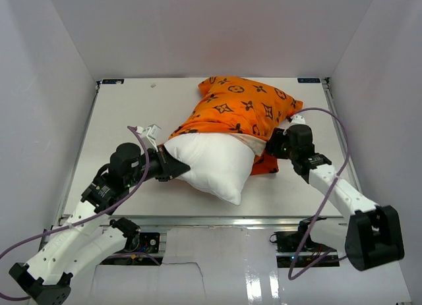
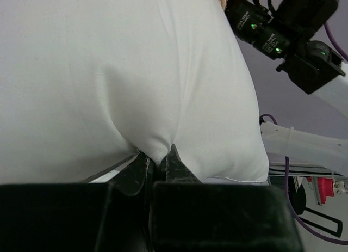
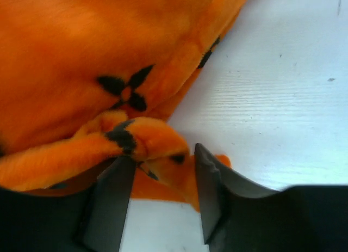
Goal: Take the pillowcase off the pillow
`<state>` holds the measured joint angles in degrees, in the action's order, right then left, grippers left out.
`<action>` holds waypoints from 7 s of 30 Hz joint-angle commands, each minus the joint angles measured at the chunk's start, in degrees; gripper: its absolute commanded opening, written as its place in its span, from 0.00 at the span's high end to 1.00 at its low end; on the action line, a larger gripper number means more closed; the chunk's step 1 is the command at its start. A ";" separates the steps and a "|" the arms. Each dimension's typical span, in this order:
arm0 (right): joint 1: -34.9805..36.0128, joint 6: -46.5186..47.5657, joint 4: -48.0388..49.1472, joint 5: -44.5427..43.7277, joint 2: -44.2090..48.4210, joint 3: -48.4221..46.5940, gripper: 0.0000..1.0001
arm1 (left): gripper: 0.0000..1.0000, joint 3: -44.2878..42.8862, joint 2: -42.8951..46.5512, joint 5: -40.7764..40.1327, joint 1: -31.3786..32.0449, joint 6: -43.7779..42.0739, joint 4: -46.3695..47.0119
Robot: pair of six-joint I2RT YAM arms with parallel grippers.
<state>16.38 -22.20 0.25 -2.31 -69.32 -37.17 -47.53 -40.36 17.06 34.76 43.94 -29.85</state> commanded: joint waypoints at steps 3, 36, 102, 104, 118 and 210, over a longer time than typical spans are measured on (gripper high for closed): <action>2.78 5.84 -9.19 3.70 18.49 -3.87 0.28 | 1.00 4.45 4.32 0.52 -0.13 -1.05 5.76; 33.19 33.01 -25.47 0.11 -37.54 -61.87 0.31 | 1.00 14.31 11.53 0.17 -0.13 -2.90 9.72; 10.78 9.53 3.71 16.72 -0.54 -13.61 0.08 | 1.00 4.02 12.59 -34.73 -0.05 3.61 -4.61; 10.69 12.33 3.44 16.28 -1.17 -15.29 0.08 | 1.00 4.28 10.22 -33.85 -0.13 2.12 -2.33; 12.87 9.81 -2.37 28.06 17.98 -1.36 0.07 | 1.00 2.10 6.70 -29.46 -0.13 2.29 0.05; 14.48 30.29 -28.02 -5.95 -46.07 -74.33 0.63 | 1.00 -2.63 16.19 -16.16 -0.13 -2.55 -7.58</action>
<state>35.35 8.86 -26.87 1.80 -111.57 -105.84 -42.68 -24.03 4.75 34.94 42.41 -36.53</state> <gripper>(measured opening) 0.410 0.093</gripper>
